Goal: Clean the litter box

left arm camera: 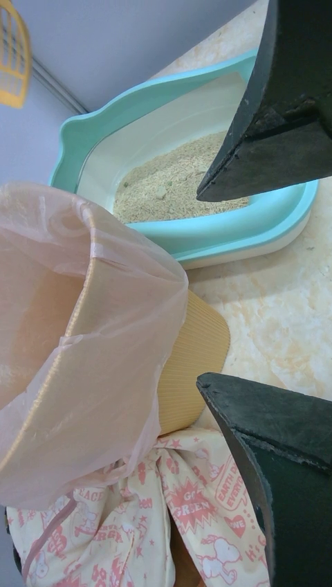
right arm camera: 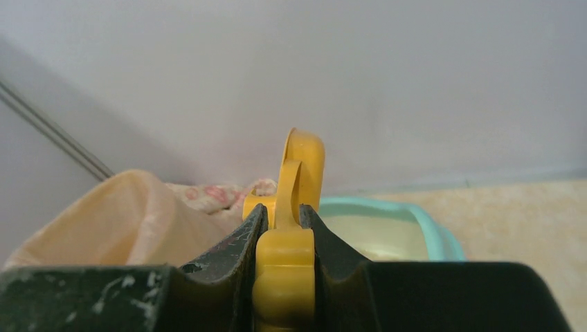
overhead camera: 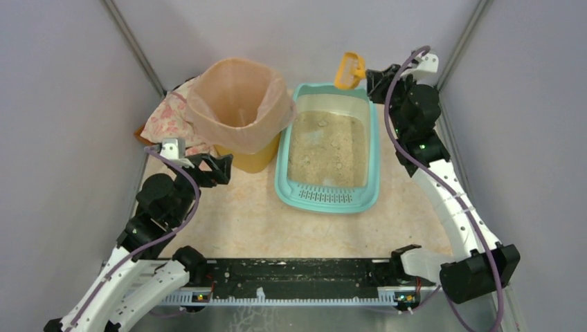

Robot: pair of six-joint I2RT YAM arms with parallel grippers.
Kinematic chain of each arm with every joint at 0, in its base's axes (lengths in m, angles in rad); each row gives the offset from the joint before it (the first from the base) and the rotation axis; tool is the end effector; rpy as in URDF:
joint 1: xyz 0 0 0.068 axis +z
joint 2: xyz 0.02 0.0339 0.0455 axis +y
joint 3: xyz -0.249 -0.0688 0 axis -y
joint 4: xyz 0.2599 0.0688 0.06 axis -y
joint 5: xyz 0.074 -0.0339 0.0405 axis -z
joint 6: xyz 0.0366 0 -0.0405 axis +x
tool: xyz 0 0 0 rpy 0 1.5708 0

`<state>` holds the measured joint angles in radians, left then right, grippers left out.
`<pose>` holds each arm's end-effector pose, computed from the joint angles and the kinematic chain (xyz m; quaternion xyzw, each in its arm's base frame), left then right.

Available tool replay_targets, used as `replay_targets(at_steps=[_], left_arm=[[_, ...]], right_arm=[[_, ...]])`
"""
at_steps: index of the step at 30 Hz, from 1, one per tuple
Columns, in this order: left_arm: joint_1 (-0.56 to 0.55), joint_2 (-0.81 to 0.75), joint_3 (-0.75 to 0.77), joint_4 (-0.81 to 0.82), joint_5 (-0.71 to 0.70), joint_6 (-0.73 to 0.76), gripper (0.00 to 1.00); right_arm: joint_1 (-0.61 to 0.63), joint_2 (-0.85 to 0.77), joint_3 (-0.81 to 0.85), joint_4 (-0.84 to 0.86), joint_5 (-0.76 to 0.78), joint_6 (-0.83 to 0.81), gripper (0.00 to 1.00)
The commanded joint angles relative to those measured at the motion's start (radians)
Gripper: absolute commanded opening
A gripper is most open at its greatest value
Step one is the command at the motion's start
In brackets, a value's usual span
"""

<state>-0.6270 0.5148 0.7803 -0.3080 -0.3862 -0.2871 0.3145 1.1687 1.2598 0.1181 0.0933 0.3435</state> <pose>0.1264 -0.0746 0.3576 -0.0110 0.7208 -0.1753 0.6705 0.2711 0.0846 0.4490 0.0453 0.6281 0.2230 0.7441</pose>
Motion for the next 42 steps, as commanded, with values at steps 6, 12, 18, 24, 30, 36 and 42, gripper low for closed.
replay_targets(at_steps=[6,12,18,24,30,36,42], left_arm=[[-0.003,0.016,-0.029,0.059,0.024,0.006,0.99],[-0.003,0.013,-0.027,0.040,0.016,0.006,0.99],[-0.003,0.002,-0.033,0.034,0.011,-0.001,0.99],[-0.002,0.006,-0.030,0.032,0.003,0.005,0.99],[-0.003,0.007,-0.030,0.026,-0.003,0.005,0.99],[-0.002,0.006,-0.030,0.024,-0.013,0.009,0.99],[-0.003,0.011,-0.030,0.024,-0.011,0.010,0.99]], right_arm=[[-0.039,0.079,-0.086,-0.217,-0.069,0.121,0.00],[-0.039,0.208,-0.133,-0.164,-0.068,0.221,0.00],[-0.026,0.323,-0.177,-0.059,0.008,0.315,0.00],[-0.018,0.409,-0.136,-0.024,0.085,0.339,0.00],[-0.017,0.439,-0.123,0.009,0.167,0.368,0.00],[-0.016,0.451,-0.114,0.031,0.248,0.369,0.00],[-0.006,0.530,-0.052,0.026,0.249,0.365,0.00]])
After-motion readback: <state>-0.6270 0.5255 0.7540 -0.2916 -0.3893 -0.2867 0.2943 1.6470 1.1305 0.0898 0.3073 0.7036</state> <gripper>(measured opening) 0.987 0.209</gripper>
